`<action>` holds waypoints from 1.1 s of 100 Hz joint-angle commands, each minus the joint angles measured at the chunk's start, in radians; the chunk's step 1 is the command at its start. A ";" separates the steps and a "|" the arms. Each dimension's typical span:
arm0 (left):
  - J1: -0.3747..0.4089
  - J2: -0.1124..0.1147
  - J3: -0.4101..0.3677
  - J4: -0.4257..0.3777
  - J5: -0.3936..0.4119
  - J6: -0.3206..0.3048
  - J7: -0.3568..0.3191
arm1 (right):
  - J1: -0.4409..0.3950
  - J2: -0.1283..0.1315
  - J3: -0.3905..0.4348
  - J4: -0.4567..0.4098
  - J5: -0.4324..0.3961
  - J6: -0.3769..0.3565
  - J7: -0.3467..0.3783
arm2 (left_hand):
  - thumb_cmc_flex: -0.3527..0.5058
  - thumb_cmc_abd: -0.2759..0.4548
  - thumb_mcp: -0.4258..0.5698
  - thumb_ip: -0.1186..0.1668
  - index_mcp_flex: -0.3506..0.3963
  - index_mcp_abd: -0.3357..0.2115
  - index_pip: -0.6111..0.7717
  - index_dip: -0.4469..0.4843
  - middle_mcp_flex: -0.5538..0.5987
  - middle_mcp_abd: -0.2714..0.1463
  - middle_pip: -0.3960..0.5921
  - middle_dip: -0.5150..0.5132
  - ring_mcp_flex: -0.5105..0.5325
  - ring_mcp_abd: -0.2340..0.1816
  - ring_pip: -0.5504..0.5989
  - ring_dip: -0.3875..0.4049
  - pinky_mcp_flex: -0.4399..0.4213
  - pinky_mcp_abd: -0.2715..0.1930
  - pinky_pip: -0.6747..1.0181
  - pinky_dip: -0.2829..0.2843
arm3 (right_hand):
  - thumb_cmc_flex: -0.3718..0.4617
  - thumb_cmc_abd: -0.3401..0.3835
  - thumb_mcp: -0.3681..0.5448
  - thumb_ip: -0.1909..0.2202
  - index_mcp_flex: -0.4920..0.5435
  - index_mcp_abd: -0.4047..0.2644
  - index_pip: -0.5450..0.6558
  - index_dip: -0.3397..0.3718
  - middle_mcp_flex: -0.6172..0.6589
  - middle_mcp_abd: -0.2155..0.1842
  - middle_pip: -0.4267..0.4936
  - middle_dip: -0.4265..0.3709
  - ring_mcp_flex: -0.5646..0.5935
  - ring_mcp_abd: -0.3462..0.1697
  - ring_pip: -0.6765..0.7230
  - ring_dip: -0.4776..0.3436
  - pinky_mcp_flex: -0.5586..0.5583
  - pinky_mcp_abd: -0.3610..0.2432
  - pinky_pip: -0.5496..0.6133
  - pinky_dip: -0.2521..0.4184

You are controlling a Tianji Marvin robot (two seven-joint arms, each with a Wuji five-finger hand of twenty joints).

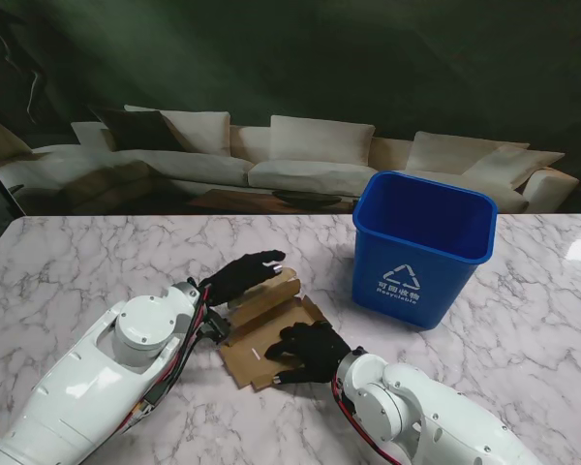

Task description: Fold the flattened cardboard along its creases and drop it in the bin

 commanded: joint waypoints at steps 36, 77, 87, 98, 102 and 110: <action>-0.020 0.022 0.046 0.006 -0.044 -0.040 -0.137 | -0.016 0.006 -0.014 0.079 0.003 0.011 0.016 | 0.072 0.009 -0.006 0.015 0.095 -0.058 0.023 -0.019 0.094 -0.138 -0.017 -0.126 0.031 -0.046 -0.054 -0.070 -0.001 0.124 -0.202 -0.112 | -0.018 0.036 -0.009 0.018 0.054 0.258 0.073 0.027 0.022 0.099 0.061 0.021 0.021 0.024 -0.018 -0.004 0.039 0.058 0.064 0.021; -0.097 0.054 0.128 0.077 0.176 -0.097 -0.169 | -0.051 -0.007 0.039 0.088 0.019 -0.043 -0.053 | 0.200 -0.006 0.005 0.007 0.169 -0.093 0.126 0.143 0.116 -0.186 0.009 -0.172 -0.013 -0.113 -0.082 -0.096 -0.029 0.032 -0.455 -0.084 | -0.004 0.022 -0.007 0.021 0.064 0.350 0.042 -0.003 0.045 0.112 0.105 0.040 0.063 0.031 -0.013 0.002 0.067 0.068 0.098 0.040; -0.113 0.055 0.148 0.093 0.202 -0.103 -0.163 | -0.058 -0.008 0.050 0.088 0.018 -0.060 -0.062 | 0.224 -0.017 0.006 0.007 0.188 -0.109 0.168 0.190 0.098 -0.179 0.004 -0.176 -0.026 -0.116 -0.087 -0.097 -0.030 0.026 -0.460 -0.065 | -0.004 0.022 -0.006 0.022 0.063 0.345 0.045 -0.004 0.046 0.111 0.115 0.044 0.065 0.030 -0.014 0.003 0.068 0.069 0.100 0.042; -0.132 0.059 0.170 0.107 0.229 -0.114 -0.168 | -0.060 -0.009 0.054 0.092 0.018 -0.069 -0.070 | 0.248 -0.035 0.009 0.007 0.223 -0.141 0.212 0.224 0.045 -0.181 -0.012 -0.183 -0.060 -0.128 -0.101 -0.104 -0.037 0.013 -0.466 -0.055 | -0.005 0.023 -0.005 0.022 0.064 0.336 0.054 -0.003 0.045 0.110 0.122 0.047 0.066 0.030 -0.014 0.004 0.069 0.068 0.103 0.045; -0.140 0.061 0.179 0.112 0.243 -0.120 -0.171 | -0.061 -0.010 0.056 0.092 0.019 -0.070 -0.072 | 0.254 -0.035 0.009 0.007 0.228 -0.154 0.216 0.223 0.008 -0.189 -0.024 -0.187 -0.076 -0.133 -0.108 -0.107 -0.039 0.005 -0.468 -0.053 | -0.005 0.024 -0.005 0.022 0.062 0.326 0.057 -0.002 0.044 0.110 0.123 0.048 0.065 0.029 -0.015 0.004 0.068 0.069 0.103 0.047; -0.151 0.063 0.192 0.122 0.255 -0.125 -0.176 | -0.064 -0.009 0.061 0.091 0.019 -0.073 -0.073 | 0.241 -0.039 0.001 0.003 0.239 -0.194 0.207 0.193 -0.066 -0.210 -0.039 -0.196 -0.109 -0.141 -0.121 -0.117 -0.047 -0.010 -0.476 -0.046 | -0.007 0.026 -0.004 0.022 0.055 0.302 0.066 0.001 0.038 0.113 0.123 0.048 0.064 0.032 -0.015 0.004 0.066 0.071 0.105 0.049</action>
